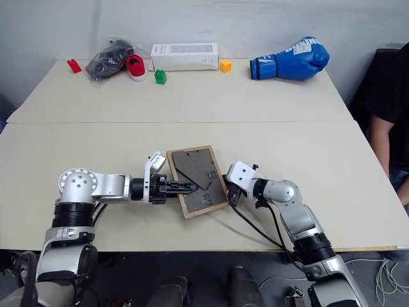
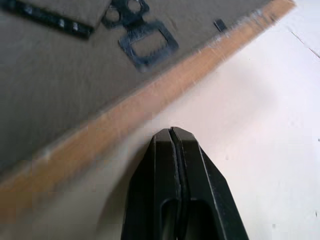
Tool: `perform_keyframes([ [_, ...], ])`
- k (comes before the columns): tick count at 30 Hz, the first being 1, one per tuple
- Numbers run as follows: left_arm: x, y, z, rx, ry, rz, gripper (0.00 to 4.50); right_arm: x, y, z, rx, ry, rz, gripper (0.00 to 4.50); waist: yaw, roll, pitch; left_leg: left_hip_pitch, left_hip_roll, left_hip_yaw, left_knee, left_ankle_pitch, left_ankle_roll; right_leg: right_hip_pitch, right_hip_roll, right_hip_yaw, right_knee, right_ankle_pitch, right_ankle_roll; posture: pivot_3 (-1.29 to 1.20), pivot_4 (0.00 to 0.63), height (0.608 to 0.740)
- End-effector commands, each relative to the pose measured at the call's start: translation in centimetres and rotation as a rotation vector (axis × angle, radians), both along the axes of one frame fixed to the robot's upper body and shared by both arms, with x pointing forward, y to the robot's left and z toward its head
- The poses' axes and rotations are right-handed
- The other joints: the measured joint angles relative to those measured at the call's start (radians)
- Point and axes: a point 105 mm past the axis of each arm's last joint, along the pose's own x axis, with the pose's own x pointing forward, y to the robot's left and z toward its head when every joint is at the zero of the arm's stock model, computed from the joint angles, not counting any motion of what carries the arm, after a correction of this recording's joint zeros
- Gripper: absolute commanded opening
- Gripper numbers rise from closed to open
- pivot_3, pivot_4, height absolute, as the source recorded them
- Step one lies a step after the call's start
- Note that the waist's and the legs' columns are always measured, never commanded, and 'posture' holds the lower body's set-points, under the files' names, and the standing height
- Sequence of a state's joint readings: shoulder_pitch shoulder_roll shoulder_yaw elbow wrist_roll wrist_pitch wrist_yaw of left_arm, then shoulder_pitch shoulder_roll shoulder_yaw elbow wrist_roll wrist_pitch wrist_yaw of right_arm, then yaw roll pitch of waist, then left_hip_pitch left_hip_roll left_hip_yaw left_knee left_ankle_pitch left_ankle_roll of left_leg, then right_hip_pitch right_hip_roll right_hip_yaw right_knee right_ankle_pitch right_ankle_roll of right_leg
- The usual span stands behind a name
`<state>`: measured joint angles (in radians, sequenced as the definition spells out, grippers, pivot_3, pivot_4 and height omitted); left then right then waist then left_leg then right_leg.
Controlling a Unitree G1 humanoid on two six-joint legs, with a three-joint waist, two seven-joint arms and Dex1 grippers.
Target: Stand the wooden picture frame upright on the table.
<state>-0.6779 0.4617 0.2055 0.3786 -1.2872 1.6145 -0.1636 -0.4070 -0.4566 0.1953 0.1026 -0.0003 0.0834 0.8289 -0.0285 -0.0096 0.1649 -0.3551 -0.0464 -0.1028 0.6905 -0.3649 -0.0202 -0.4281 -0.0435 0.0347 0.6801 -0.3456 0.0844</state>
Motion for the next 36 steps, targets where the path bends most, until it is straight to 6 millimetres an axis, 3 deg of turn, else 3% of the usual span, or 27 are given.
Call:
perform_keyframes([
  [1, 0.1, 1.2, 2.7, -0.113, 0.010, -0.031, 1.29, -0.5, -2.4, 2.6, 0.030, -0.072, 0.025, 0.53, 0.000, 0.000, 0.000, 0.000, 0.000, 0.000, 0.000, 0.000, 0.000, 0.000, 0.000, 0.000, 0.000, 0.000, 0.000, 0.00, 0.150, 0.740],
  [3, 0.2, 1.9, 3.3, -0.125, 0.027, -0.032, 1.29, -1.0, -3.3, 3.2, 0.003, -0.110, 0.054, 1.13, 0.000, 0.000, 0.001, 0.000, 0.000, 0.000, -0.001, 0.000, 0.000, 0.000, 0.000, 0.000, -0.001, 0.000, 0.000, 0.00, 0.150, 0.740],
  [6, -0.7, 2.8, 3.5, -0.031, -0.018, -0.079, 1.29, -2.4, -3.7, 6.2, 0.099, -0.109, 0.165, 2.14, -0.001, 0.000, 0.001, 0.000, 0.000, 0.000, -0.002, 0.000, 0.000, 0.000, 0.000, 0.000, -0.002, 0.000, 0.000, 0.00, 0.150, 0.740],
  [8, -0.9, 3.0, 3.3, 0.085, -0.175, -0.123, 1.29, -4.2, -2.9, 8.4, 0.241, 0.070, 0.283, 2.73, -0.003, 0.002, 0.003, 0.000, 0.000, 0.000, -0.003, 0.000, 0.000, -0.001, 0.000, 0.000, -0.002, 0.000, 0.000, 0.00, 0.150, 0.740],
  [10, -0.8, 2.7, 3.5, 0.093, -0.317, -0.175, 1.29, -5.9, -1.6, 9.7, 0.272, 0.200, 0.397, 3.37, -0.003, 0.004, 0.005, 0.000, 0.001, 0.000, -0.006, 0.001, -0.001, -0.001, 0.000, 0.001, -0.004, 0.000, 0.000, 0.00, 0.150, 0.740],
  [13, -0.5, 1.8, 3.9, 0.075, -0.494, -0.258, 1.29, -7.3, 0.6, 10.8, 0.247, 0.323, 0.490, 3.37, 0.001, 0.005, 0.005, 0.000, 0.001, 0.000, -0.006, 0.001, -0.001, 0.000, 0.000, 0.000, -0.006, 0.000, -0.002, 0.00, 0.150, 0.740],
  [18, -0.9, 0.6, 3.8, 0.068, -0.600, -0.372, 1.29, -5.5, 4.6, 11.3, 0.245, 0.345, 0.446, 3.37, 0.002, 0.004, 0.005, -0.001, 0.002, -0.001, -0.007, 0.001, -0.001, -0.001, 0.000, -0.001, -0.007, 0.001, -0.002, 0.00, 0.150, 0.740],
  [25, -1.2, 0.0, 3.3, 0.076, -0.641, -0.429, 1.29, -3.0, 7.1, 10.3, 0.235, 0.327, 0.401, 3.37, 0.000, 0.004, 0.005, -0.006, 0.001, -0.001, -0.006, 0.001, 0.000, -0.005, 0.000, -0.001, -0.007, 0.001, -0.002, 0.00, 0.150, 0.740],
  [29, -1.2, 0.1, 3.3, 0.073, -0.642, -0.426, 1.29, -3.4, 8.1, 10.6, 0.247, 0.333, 0.461, 3.37, 0.000, 0.004, 0.005, -0.006, 0.001, -0.001, -0.006, 0.001, 0.001, -0.005, 0.000, -0.001, -0.007, 0.001, -0.002, 0.00, 0.150, 0.740],
  [36, -1.4, 0.1, 3.6, 0.034, -0.553, -0.394, 1.29, -6.1, 9.3, 11.6, 0.283, 0.334, 0.653, 3.37, -0.002, 0.004, 0.005, -0.007, 0.001, -0.001, -0.006, 0.001, 0.001, -0.007, 0.000, -0.001, -0.006, 0.001, -0.002, 0.00, 0.150, 0.740],
])
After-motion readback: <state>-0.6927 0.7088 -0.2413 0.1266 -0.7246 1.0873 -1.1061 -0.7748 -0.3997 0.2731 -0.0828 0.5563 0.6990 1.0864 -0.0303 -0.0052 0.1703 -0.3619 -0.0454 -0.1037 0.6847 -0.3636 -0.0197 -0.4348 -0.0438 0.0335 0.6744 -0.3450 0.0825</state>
